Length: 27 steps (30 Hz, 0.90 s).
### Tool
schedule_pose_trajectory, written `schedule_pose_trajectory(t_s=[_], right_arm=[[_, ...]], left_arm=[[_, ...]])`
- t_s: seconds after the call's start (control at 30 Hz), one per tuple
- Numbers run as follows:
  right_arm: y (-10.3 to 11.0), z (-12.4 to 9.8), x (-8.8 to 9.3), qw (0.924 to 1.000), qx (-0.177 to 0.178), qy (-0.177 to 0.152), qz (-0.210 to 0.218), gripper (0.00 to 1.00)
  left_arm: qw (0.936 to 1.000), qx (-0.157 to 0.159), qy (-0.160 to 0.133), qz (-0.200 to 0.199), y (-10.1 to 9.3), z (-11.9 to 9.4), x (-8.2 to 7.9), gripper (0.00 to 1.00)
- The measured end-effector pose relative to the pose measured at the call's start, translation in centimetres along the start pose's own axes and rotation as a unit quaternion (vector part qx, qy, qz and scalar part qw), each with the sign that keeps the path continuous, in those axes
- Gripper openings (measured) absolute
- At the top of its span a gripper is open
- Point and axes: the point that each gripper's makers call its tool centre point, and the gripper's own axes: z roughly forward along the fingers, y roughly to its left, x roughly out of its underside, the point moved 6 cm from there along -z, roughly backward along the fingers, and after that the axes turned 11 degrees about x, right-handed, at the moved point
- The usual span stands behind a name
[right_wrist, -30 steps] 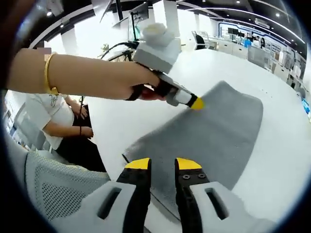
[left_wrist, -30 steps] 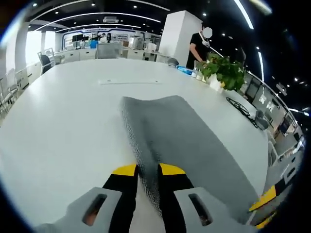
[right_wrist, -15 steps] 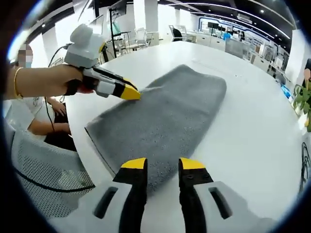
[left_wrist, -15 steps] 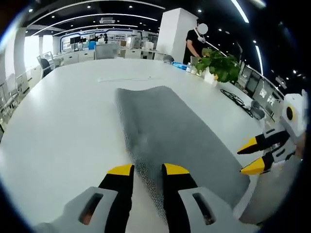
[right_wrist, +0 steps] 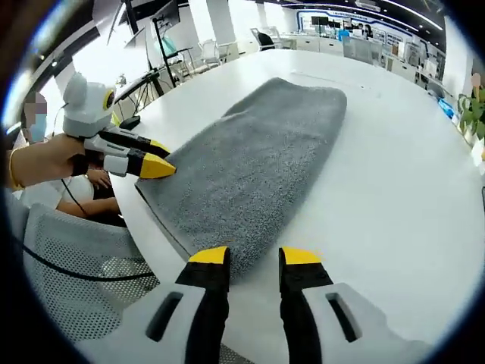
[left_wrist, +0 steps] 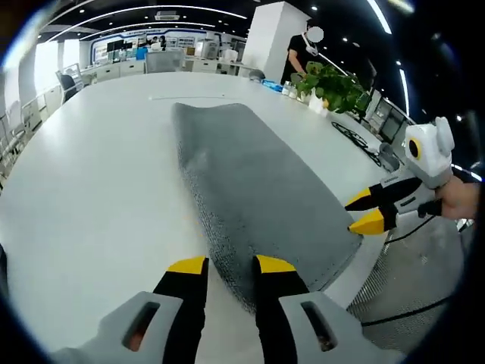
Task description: Fold the towel on the table until its edges align and the towel forms a compact rectangular stack.
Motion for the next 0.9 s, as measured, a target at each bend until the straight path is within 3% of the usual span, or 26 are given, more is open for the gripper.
schedule_pose_trajectory(t_s=[0.47, 0.9], right_arm=[[0.2, 0.4, 1.0, 0.9990, -0.017, 0.010, 0.039, 0.22], [0.4, 0.3, 1.3, 0.9963, -0.039, 0.012, 0.076, 0.04]], left_arm=[[0.9986, 0.020, 0.006, -0.049, -1.7, -0.8, 1.4, 0.23], [0.9984, 0.004, 0.024, -0.051, -2.7, -0.3, 1.5, 0.17]])
